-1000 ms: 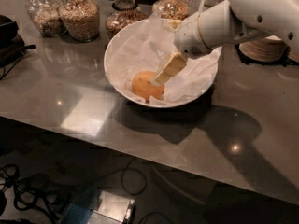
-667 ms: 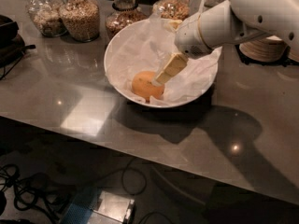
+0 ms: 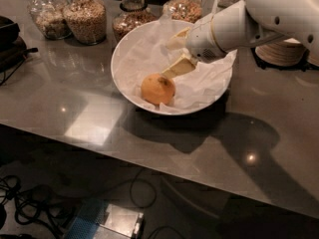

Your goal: Pick orange from white bowl

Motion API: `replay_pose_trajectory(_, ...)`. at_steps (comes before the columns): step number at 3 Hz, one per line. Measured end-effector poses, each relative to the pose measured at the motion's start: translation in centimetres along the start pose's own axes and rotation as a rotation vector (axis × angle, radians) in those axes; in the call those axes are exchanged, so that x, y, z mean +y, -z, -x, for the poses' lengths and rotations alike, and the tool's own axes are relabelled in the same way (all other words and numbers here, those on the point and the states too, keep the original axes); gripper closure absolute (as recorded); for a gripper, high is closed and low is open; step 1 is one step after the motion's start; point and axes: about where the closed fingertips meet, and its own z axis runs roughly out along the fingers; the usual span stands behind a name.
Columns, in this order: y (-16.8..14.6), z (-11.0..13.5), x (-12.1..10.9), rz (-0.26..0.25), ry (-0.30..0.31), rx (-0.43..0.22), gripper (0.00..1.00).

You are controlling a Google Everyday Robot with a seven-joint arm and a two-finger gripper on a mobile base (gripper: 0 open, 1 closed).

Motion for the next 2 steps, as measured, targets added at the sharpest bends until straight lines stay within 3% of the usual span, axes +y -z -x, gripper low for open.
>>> replay_pose_trajectory(1,-0.4,0.3,0.4,0.025,0.004,-0.008,0.27)
replay_pose_trajectory(2,1.3,-0.2,1.0,0.046,0.006,0.014,0.17)
